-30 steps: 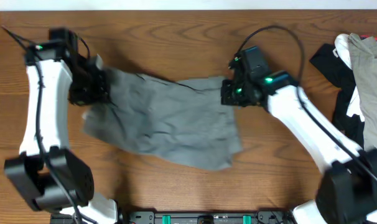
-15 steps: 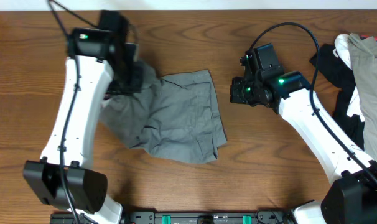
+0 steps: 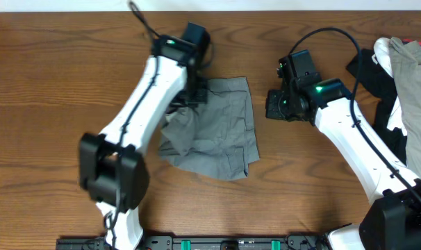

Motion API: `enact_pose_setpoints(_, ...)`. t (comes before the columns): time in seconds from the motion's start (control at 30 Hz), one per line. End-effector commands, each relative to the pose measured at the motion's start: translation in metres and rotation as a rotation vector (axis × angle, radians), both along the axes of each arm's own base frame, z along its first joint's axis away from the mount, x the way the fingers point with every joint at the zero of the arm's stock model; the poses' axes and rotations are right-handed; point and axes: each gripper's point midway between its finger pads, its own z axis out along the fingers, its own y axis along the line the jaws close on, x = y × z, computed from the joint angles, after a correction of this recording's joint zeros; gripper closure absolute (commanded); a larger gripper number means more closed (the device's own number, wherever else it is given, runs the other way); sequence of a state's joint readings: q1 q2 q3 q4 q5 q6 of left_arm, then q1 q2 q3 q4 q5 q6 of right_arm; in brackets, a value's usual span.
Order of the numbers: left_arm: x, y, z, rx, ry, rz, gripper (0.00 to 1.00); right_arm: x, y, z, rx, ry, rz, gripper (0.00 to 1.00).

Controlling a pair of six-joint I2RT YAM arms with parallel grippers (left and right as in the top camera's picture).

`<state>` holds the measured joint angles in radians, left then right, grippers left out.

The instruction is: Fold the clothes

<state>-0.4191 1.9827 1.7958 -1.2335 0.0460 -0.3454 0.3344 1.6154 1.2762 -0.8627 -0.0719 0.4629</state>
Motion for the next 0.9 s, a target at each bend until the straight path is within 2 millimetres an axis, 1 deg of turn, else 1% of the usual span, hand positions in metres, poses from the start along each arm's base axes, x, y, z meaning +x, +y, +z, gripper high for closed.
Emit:
enact_pose_setpoints(0.0, 0.004, -0.024, -0.014, -0.043, 0.020, 0.063, 0.88, 0.003, -0.015, -0.001, -0.067, -0.011, -0.037, 0.94)
enact_pose_setpoints(0.1, 0.003, -0.041, -0.021, -0.080, 0.029, 0.045, 0.88, 0.002, -0.019, -0.001, -0.079, -0.006, -0.046, 0.94)
enact_pose_setpoints(0.2, 0.003, -0.051, -0.023, -0.087, 0.018, 0.028, 0.87, 0.002, -0.022, -0.002, -0.082, 0.002, -0.052, 0.93)
enact_pose_setpoints(0.23, 0.003, -0.054, -0.024, -0.090, 0.014, 0.034, 0.84, 0.001, -0.023, -0.002, -0.082, 0.003, -0.054, 0.93)
enact_pose_setpoints(0.27, 0.003, -0.057, -0.023, -0.092, 0.012, 0.041, 0.83, 0.001, -0.024, -0.003, -0.083, 0.004, -0.056, 0.93)
enact_pose_setpoints(0.33, 0.000, -0.062, -0.023, -0.094, 0.013, 0.046, 0.83, 0.001, -0.024, -0.003, -0.083, 0.005, -0.056, 0.93)
enact_pose_setpoints(0.37, -0.001, -0.065, -0.023, -0.096, 0.011, 0.038, 0.78, 0.002, -0.024, -0.004, -0.083, 0.006, -0.056, 0.93)
enact_pose_setpoints(0.43, -0.004, -0.071, -0.023, -0.099, 0.009, 0.035, 0.65, 0.002, -0.024, -0.004, -0.084, 0.009, -0.056, 0.92)
enact_pose_setpoints(0.5, -0.005, -0.082, -0.022, -0.123, 0.002, 0.034, 0.59, 0.001, -0.024, -0.005, -0.085, 0.011, -0.056, 0.92)
enact_pose_setpoints(0.6, -0.008, -0.109, -0.019, -0.214, -0.001, -0.004, 0.51, 0.001, -0.024, -0.005, -0.086, 0.013, -0.056, 0.92)
enact_pose_setpoints(0.7, -0.010, -0.128, -0.016, -0.265, -0.009, -0.036, 0.50, 0.000, -0.024, -0.005, -0.086, 0.014, -0.056, 0.93)
enact_pose_setpoints(0.77, -0.011, -0.134, -0.015, -0.287, -0.011, -0.047, 0.46, -0.001, -0.025, -0.005, -0.089, 0.020, -0.056, 0.93)
enact_pose_setpoints(0.87, -0.017, -0.143, -0.012, -0.331, 0.016, -0.060, 0.45, -0.002, -0.027, -0.006, -0.099, 0.023, -0.059, 0.92)
